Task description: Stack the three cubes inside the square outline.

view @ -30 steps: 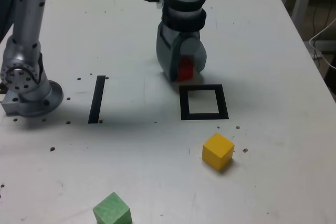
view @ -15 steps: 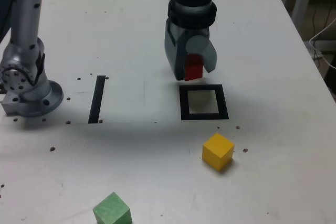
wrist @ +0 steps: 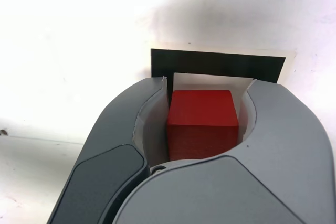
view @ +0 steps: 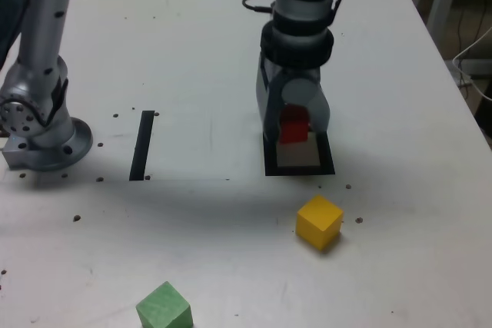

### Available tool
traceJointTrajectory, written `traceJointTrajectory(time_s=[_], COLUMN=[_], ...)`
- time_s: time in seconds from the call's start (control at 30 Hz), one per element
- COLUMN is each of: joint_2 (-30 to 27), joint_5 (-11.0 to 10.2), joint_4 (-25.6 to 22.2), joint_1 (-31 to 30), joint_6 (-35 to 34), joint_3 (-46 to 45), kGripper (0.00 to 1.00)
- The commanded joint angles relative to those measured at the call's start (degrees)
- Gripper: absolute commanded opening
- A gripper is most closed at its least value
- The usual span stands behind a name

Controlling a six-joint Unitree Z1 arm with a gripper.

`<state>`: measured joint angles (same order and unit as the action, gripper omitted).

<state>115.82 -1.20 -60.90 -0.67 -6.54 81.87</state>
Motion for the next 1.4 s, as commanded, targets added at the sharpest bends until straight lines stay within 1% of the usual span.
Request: traceJointTrajectory(time_s=[0.0, 0.4, 0.5, 0.73, 0.97, 1.03, 1.23, 1.3, 1.37], joint_2=[0.9, 2.4, 2.5, 2.6, 2.9, 2.9, 2.4, 2.2, 1.9], joint_5=[0.1, 0.0, 0.0, 0.0, -0.1, -0.1, 0.1, 0.1, 0.1], joint_4=[0.4, 1.5, 1.8, 2.3, 3.4, 3.5, 2.5, 1.7, 0.7], joint_1=[-0.5, -0.8, -0.8, -0.8, -0.8, -0.8, -0.8, -0.8, -0.9], joint_6=[0.3, 0.6, 0.7, 1.3, 1.8, 2.0, 2.5, 2.5, 2.5], joint_3=[0.5, 0.1, -0.2, -0.5, -1.2, -1.3, -1.0, -0.8, -0.5], kGripper=[0.42, 0.42, 0.45, 0.58, 0.64, 0.69, 0.93, 0.97, 0.99])
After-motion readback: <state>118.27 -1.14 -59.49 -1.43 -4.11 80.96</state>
